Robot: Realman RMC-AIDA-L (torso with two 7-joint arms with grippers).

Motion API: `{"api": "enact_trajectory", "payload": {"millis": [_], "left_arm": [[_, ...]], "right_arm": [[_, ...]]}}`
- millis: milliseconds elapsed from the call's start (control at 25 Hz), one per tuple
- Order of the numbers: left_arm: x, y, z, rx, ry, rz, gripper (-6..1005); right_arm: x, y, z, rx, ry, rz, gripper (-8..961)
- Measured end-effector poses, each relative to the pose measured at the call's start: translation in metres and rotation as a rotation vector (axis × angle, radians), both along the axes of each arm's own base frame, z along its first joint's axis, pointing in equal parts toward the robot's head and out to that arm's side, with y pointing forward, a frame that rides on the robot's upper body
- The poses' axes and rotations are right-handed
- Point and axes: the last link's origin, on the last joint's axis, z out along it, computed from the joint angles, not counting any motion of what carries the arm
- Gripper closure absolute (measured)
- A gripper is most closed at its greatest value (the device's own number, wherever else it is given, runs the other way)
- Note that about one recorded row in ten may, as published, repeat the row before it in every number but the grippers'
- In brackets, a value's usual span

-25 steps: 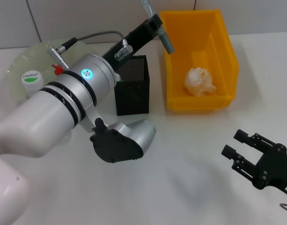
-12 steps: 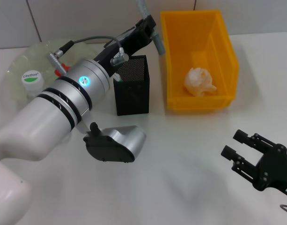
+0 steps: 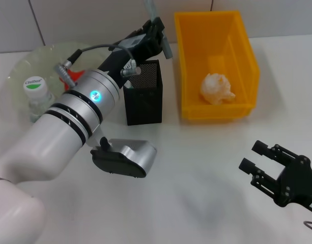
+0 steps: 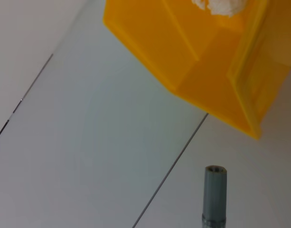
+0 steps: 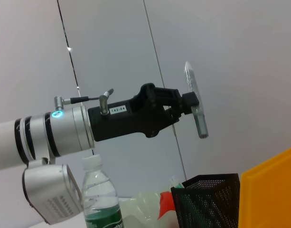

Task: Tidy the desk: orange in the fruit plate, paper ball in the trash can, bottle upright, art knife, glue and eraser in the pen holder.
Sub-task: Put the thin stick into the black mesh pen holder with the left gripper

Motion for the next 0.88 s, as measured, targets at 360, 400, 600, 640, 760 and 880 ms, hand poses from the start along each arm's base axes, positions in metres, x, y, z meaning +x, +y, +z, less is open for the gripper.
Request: {"api": "enact_trajectory", "payload": {"millis": [360, 400, 600, 640, 760, 880], "left_arm": [[-0.009, 0.002, -0.007, 0.055, 0.086, 0.001, 852], [-0.009, 0.003, -0.007, 0.063, 0.091, 0.002, 852], [-0.018, 0.010, -0.009, 0.116, 0.152, 0.013, 850], [-0.019, 0.011, -0.009, 0.117, 0.154, 0.014, 850], [-0.022, 0.010, -0.011, 0.126, 0.170, 0.021, 849], [-0.024, 0.009, -0.012, 0.125, 0.181, 0.025, 848]], "right_arm": [[0.000, 0.001, 0.000, -0.003, -0.004, 0.005, 349], [0.000, 0.001, 0.000, -0.003, -0.005, 0.006, 349], [-0.001, 0.002, 0.000, -0.009, -0.007, 0.011, 348], [-0.001, 0.002, -0.001, -0.010, -0.007, 0.011, 348], [-0.001, 0.002, -0.001, -0.010, -0.007, 0.012, 348], [-0.002, 0.003, -0.001, -0.011, -0.006, 0.013, 347]]}}
